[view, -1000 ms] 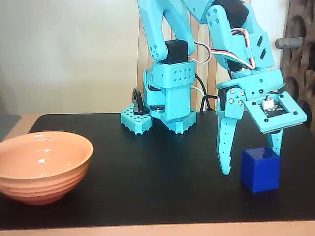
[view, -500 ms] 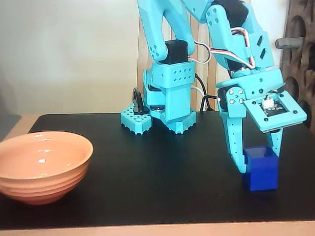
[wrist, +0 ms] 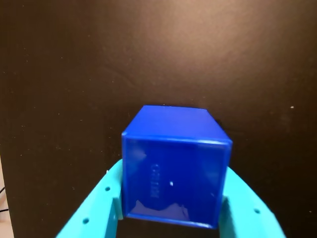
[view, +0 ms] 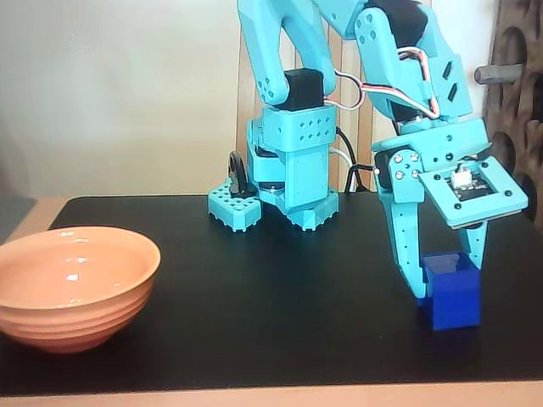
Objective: Place the blue cube in the orange bowl.
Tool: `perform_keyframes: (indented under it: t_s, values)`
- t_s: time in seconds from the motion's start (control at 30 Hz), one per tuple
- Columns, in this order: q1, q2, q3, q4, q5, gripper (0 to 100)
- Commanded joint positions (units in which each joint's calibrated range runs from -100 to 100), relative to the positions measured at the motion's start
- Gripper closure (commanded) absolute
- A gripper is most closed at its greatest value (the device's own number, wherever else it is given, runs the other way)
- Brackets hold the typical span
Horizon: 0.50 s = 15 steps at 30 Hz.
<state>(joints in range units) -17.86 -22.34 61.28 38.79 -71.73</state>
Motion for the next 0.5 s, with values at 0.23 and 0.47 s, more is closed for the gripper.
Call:
perform_keyframes:
  t_s: [0.23, 0.47]
  values:
    - [1.1, -5.2, -1.4, -1.5, 0.2, 86]
    - [2.1, -12.0, -0.8, -1.5, 0.2, 86]
